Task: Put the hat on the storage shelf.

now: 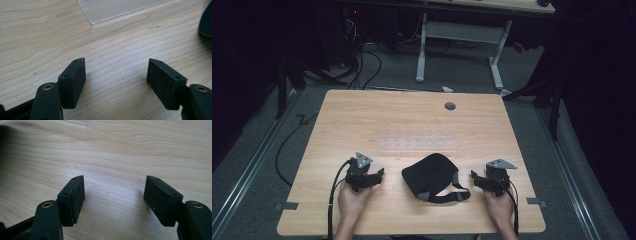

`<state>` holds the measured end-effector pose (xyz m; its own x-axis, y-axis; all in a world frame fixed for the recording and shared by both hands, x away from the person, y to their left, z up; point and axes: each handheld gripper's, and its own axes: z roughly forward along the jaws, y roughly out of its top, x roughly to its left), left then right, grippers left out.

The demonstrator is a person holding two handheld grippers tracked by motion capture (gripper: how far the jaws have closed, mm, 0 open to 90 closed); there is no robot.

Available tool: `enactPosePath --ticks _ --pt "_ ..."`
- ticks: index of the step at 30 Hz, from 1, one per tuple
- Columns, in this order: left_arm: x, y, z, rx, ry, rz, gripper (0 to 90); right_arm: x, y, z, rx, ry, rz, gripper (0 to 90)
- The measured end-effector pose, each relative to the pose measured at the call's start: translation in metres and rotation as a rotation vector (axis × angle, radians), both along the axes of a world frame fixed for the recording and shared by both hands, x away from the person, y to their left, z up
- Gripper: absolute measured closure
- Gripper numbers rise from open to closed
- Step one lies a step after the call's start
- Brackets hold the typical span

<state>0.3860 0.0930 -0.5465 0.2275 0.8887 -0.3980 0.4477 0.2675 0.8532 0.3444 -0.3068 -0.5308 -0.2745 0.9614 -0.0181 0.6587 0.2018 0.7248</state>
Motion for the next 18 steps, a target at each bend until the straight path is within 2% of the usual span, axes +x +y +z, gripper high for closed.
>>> enactPosePath --ticks 18 --pt "-0.0008 -0.0005 -0.0002 0.005 0.002 -0.005 29.2 0.0 0.0001 -0.0001 -0.001 -0.001 0.003 33.4"
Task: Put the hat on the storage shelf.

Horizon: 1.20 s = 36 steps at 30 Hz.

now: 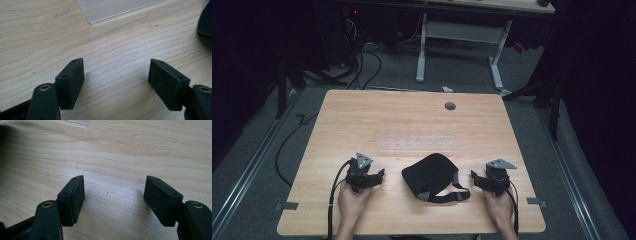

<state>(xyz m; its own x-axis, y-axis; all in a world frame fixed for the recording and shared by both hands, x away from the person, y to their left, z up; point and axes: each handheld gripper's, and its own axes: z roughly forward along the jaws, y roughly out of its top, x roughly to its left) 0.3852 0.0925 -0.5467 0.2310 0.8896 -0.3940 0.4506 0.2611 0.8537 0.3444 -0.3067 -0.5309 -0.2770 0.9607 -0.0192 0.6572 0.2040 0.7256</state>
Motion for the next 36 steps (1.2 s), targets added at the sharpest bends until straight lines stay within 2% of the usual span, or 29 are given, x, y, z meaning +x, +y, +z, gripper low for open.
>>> enactPosePath --ticks 7,16,23,24,25,26,32,36 --pt "0.0 0.0 0.0 0.001 0.001 0.0 29.0 0.0 0.0 0.0 0.0 0.006 0.01 30.5" --pt "0.0 0.0 0.0 -0.002 0.001 0.007 30.9 -0.001 0.0 0.001 -0.005 0.012 0.023 31.4" --pt "0.0 0.0 0.0 0.001 -0.001 0.007 30.4 -0.003 0.0 0.003 -0.006 0.019 0.035 38.7" --pt "0.0 0.0 0.0 0.001 -0.001 0.006 30.3 -0.005 -0.001 0.003 0.015 0.018 0.041 40.5" --pt "0.0 0.0 0.0 0.001 -0.001 0.006 30.2 -0.005 -0.001 0.003 0.015 0.018 0.041 40.5" --pt "0.0 0.0 0.0 0.001 0.0 0.005 30.1 -0.007 -0.003 0.003 0.044 0.018 0.042 41.4" --pt "-0.001 0.0 0.0 0.001 0.001 0.002 28.9 -0.011 -0.006 0.006 0.1 0.012 0.052 44.7" --pt "-0.001 0.0 0.0 0.004 0.003 -0.001 28.5 -0.018 -0.006 0.014 0.157 -0.007 0.076 47.1"
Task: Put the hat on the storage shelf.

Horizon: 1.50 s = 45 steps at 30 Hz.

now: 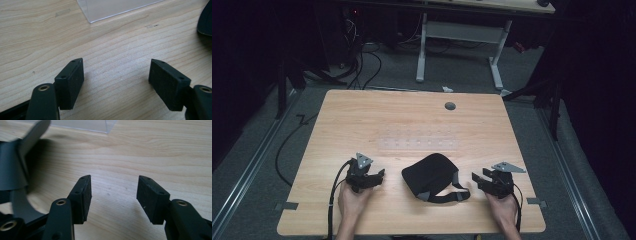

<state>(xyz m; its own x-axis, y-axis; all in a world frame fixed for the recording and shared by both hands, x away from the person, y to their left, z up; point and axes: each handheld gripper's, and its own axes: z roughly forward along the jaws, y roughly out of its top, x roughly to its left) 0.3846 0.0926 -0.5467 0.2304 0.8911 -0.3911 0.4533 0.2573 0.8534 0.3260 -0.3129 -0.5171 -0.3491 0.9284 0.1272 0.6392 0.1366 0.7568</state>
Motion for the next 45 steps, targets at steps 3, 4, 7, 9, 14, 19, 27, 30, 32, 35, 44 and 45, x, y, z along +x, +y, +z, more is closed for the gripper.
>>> enactPosePath --ticks 3,4,7,9,14,19,27,30,32,35,44,45 --pt "0.0 0.0 0.0 -0.002 -0.002 0.0 27.8 -0.004 0.002 0.006 0.021 0.001 0.021 47.5" --pt "0.0 -0.001 0.0 0.0 -0.001 -0.004 27.4 -0.005 0.003 0.008 0.021 -0.006 0.029 47.5" --pt "0.0 -0.001 0.0 0.0 -0.001 -0.006 26.8 -0.009 0.006 0.014 0.034 -0.023 0.05 47.5" --pt "0.0 -0.001 0.0 0.0 0.0 -0.007 26.0 -0.011 0.01 0.019 0.043 -0.033 0.066 47.4" --pt "0.0 -0.002 0.0 -0.003 0.003 -0.009 24.2 -0.014 0.017 0.028 0.049 -0.057 0.104 46.5" --pt "0.0 -0.002 -0.001 0.003 0.007 -0.013 20.8 -0.014 0.029 0.035 0.048 -0.068 0.153 44.8" --pt "0.0 -0.003 -0.001 0.003 0.011 -0.019 18.1 -0.005 0.045 0.032 0.037 -0.042 0.2 42.6" --pt "0.0 -0.003 -0.001 0.003 0.012 -0.02 17.7 -0.002 0.052 0.031 0.036 -0.033 0.217 42.4" --pt "0.0 -0.003 -0.001 0.006 0.013 -0.022 17.1 0.001 0.057 0.029 0.03 -0.024 0.23 42.3" --pt "0.0 -0.003 -0.001 0.008 0.014 -0.023 16.4 0.006 0.062 0.025 0.023 -0.012 0.245 42.4" --pt "0.0 -0.003 -0.001 0.008 0.015 -0.024 16.1 0.014 0.074 0.011 0.026 0.024 0.274 44.0" --pt "0.0 -0.003 -0.001 0.008 0.015 -0.024 16.1 0.014 0.074 0.011 0.026 0.024 0.274 44.0"
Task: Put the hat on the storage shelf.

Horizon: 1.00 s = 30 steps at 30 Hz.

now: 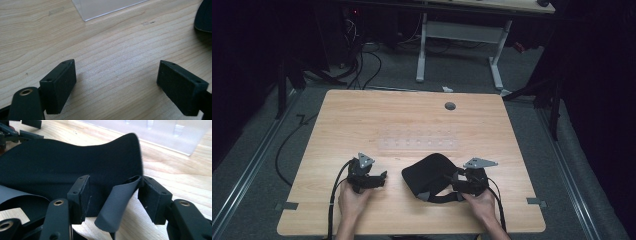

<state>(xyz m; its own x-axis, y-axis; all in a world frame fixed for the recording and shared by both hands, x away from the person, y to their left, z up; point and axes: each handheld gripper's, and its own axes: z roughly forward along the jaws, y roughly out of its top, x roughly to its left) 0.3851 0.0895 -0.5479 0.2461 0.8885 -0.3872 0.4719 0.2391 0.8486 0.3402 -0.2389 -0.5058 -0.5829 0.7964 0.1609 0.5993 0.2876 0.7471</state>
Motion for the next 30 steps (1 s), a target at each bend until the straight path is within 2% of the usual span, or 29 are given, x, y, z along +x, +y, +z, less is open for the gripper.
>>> enactPosePath --ticks 11,15,21,30 --pt "0.0 0.0 0.0 0.0 0.0 0.0 16.1 0.006 0.008 -0.015 -0.004 0.047 0.021 48.7" --pt "0.0 0.0 0.0 0.0 0.0 0.0 16.1 0.007 0.008 -0.017 0.0 0.039 0.035 51.2" --pt "0.0 0.0 0.0 0.0 0.0 0.0 16.1 0.007 0.005 -0.021 0.032 0.067 0.046 59.1" --pt "0.0 0.0 0.0 0.0 0.0 0.0 16.1 0.007 -0.003 -0.021 0.076 0.079 0.08 72.4"
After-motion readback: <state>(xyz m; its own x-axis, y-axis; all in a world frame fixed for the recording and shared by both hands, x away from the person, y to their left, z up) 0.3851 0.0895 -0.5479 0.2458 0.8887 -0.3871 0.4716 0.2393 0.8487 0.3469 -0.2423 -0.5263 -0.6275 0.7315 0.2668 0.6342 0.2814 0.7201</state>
